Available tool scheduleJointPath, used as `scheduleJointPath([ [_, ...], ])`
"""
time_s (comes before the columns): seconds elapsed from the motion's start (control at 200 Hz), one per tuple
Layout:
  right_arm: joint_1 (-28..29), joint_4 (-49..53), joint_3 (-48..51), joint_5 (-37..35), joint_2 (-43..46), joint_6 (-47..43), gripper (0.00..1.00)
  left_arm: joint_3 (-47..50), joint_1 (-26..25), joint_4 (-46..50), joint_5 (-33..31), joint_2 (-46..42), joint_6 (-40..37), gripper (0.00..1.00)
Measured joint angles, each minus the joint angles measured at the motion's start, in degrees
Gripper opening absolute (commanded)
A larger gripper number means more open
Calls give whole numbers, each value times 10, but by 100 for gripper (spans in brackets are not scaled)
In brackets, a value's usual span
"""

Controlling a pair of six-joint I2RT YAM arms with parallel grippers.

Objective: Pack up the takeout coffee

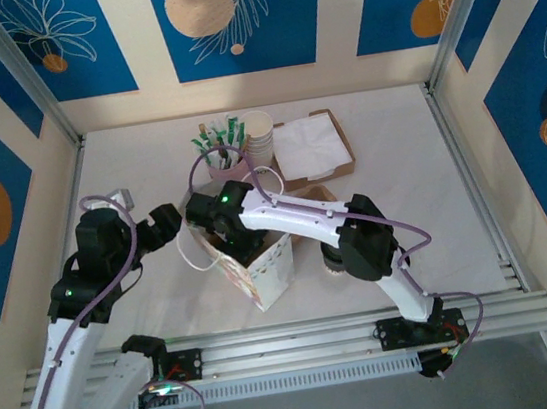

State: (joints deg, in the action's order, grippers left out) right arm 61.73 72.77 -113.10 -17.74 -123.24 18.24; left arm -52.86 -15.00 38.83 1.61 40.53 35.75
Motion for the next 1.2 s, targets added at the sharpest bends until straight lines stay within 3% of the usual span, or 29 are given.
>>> scheduleJointPath([
  [0.315, 0, -13, 5, 0, 0, 7, 30, 0, 0, 0, 0, 0, 4, 87],
  [0.655, 0, -14, 4, -6, 5, 22, 54, 0, 0, 0, 0, 0, 4, 87],
  [1.201, 0, -10, -53, -35, 59, 35, 59, 0, 0, 6, -2, -9, 3, 87],
])
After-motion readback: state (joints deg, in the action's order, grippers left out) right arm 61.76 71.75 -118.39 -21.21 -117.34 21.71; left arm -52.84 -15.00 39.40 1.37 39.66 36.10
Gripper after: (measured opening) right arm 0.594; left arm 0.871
